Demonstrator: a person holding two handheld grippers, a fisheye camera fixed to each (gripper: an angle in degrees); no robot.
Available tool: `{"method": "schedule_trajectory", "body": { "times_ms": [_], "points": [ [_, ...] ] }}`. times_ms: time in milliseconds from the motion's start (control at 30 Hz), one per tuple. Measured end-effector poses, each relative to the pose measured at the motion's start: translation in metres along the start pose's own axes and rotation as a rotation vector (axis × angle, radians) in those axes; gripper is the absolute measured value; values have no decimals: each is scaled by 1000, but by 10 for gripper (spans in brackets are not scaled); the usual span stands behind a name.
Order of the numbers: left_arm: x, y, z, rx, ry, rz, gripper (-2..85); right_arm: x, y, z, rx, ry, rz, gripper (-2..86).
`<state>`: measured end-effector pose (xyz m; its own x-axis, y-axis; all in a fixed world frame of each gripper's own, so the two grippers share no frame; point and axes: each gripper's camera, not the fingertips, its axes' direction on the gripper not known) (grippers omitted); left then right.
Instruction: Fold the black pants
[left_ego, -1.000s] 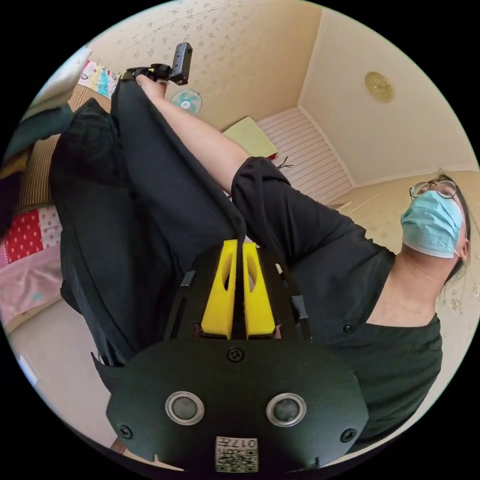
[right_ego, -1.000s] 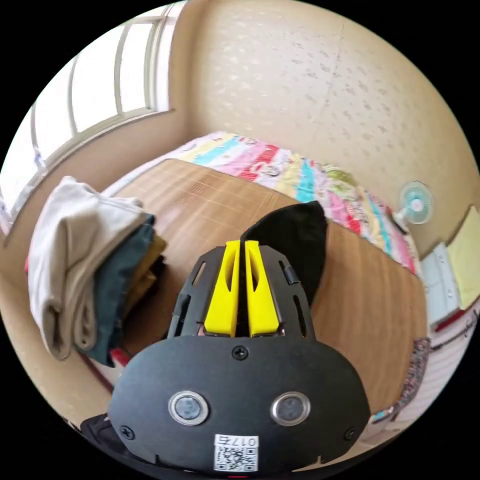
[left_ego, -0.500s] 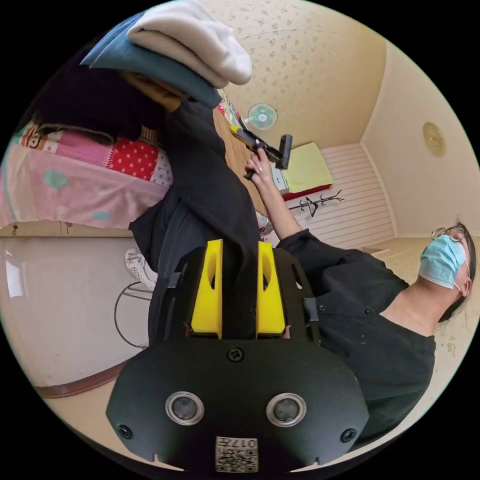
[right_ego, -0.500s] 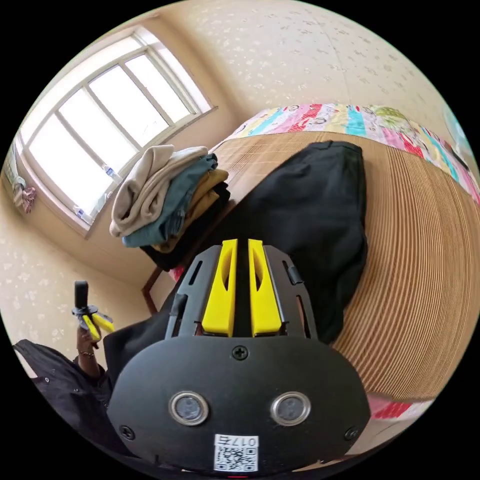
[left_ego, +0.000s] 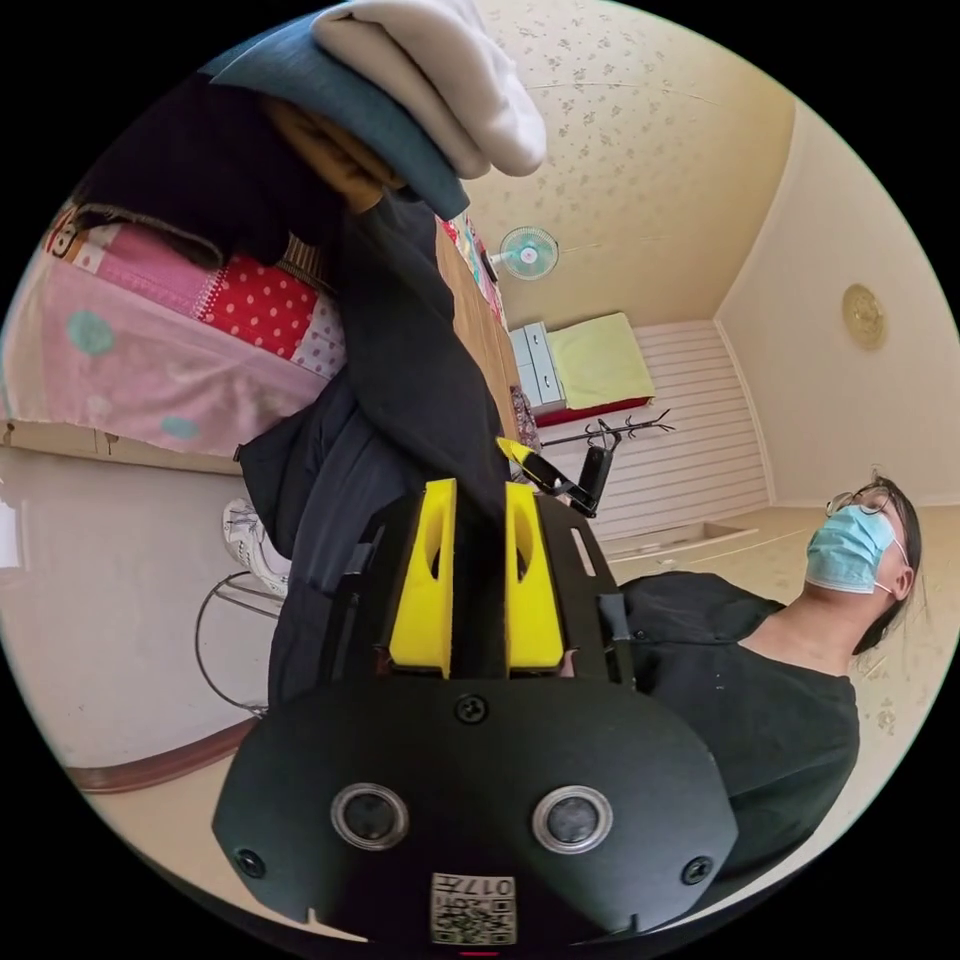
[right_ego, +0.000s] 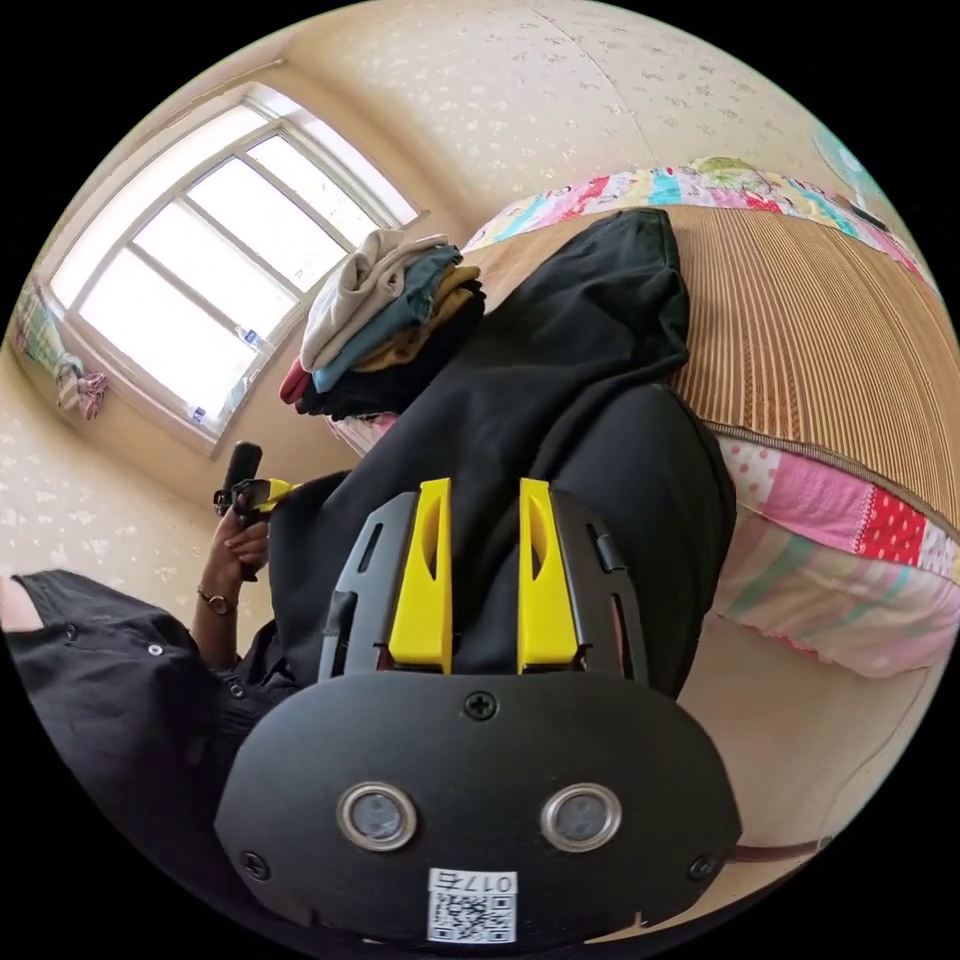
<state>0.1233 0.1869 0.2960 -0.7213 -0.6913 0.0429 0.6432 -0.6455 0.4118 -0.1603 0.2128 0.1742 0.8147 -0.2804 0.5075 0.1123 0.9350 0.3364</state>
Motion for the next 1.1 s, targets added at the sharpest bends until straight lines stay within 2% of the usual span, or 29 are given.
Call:
{"method": "schedule_trajectory", "body": {
  "times_ms": [67, 233, 300, 367, 433, 567, 633, 700, 767, 933, 1100],
  "points": [
    [3, 0, -1, -8, 0, -4, 69, 1, -17, 3, -94, -3, 61, 82],
    [15, -3, -4, -29, 23, -12, 48, -3, -37, 12, -278, 3, 30, 43],
    [26, -5, -6, -44, 36, 11, 37, 6, -37, -3, -251, -62, 28, 32],
    [42, -7, -10, -60, 85, 74, 25, 19, -35, -46, -128, -224, 10, 23],
    [65, -9, -11, -79, 201, 170, 12, 24, -32, -80, -42, -301, -15, 18],
    [78, -10, -3, -123, 307, 239, 5, 16, -11, -127, 60, -162, -101, 15],
    [61, -7, 10, -200, 260, 172, 3, 24, -4, -122, 10, -147, -86, 16],
    [33, -2, 14, -221, 169, 40, 2, 39, -2, -100, -116, -146, -22, 18],
    [20, 5, 12, -214, 137, 7, 3, 42, 1, -82, -185, -126, -36, 23],
    [19, 22, 0, -201, 74, -8, 18, 46, -7, -84, -176, -190, -32, 55],
    [21, 20, -35, -93, 98, 3, 38, 73, -56, -124, 32, -148, -26, 76]
  ]
}}
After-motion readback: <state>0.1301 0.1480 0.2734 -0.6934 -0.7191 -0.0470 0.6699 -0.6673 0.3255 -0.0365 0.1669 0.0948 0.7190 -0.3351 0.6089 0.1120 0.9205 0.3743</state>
